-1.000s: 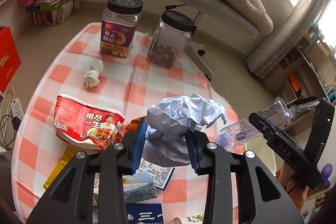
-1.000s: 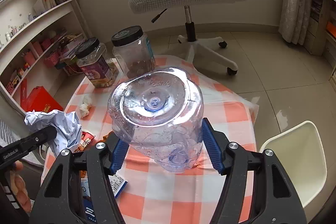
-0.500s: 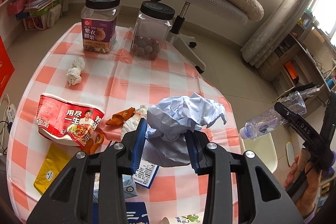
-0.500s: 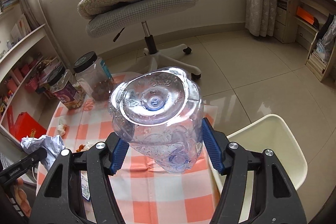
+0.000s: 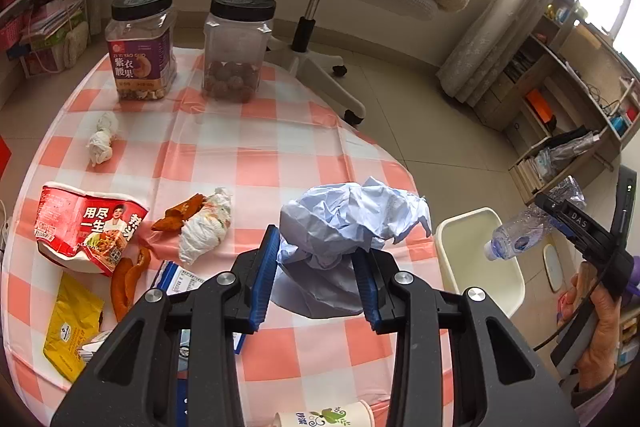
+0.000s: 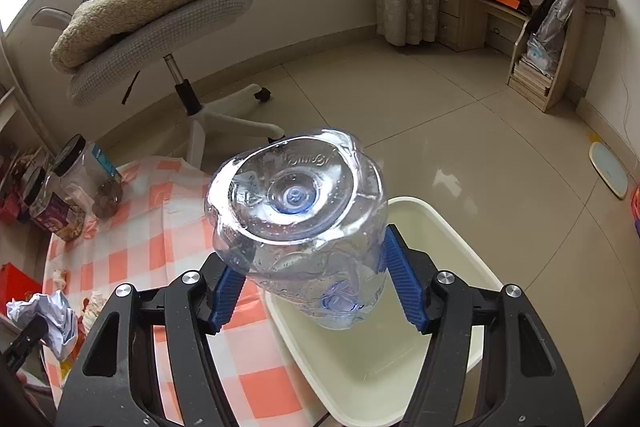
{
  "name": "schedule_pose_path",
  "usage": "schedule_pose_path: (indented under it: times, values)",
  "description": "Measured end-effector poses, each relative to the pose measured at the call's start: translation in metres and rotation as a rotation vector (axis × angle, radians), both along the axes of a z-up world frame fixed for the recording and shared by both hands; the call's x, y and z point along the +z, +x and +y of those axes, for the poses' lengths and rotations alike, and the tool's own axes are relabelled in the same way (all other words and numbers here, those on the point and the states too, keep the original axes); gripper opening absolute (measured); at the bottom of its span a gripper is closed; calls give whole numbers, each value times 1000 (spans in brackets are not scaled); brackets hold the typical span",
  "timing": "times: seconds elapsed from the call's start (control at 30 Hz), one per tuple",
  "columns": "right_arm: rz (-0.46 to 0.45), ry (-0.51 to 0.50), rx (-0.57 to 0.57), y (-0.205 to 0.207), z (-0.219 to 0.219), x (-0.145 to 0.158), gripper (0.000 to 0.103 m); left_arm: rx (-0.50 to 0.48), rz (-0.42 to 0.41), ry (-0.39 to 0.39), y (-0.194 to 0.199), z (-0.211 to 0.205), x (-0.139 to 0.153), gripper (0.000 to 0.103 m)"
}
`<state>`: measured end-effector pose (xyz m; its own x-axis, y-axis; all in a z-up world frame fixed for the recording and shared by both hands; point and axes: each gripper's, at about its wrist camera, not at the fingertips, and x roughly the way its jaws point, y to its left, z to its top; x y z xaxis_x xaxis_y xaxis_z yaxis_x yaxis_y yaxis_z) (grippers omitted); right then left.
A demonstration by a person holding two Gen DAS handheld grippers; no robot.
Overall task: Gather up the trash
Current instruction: 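Carry the bottle over the white bin and open the right gripper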
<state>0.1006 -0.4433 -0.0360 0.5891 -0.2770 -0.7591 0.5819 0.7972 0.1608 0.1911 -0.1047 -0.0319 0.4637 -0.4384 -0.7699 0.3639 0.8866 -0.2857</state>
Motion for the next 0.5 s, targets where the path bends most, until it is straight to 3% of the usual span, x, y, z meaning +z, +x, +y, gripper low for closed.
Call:
schedule_pose_path:
  times: [0.07, 0.2, 0.5]
  values:
    - [12, 5, -30, -8, -10, -1, 64, -26, -6, 3, -5, -13, 0, 36]
    - [8, -8, -83, -24, -26, 2, 85, -76, -11, 11, -13, -44, 1, 36]
    - [-6, -62, -153, -61, -57, 14, 89, -184, -12, 4, -33, -127, 8, 37]
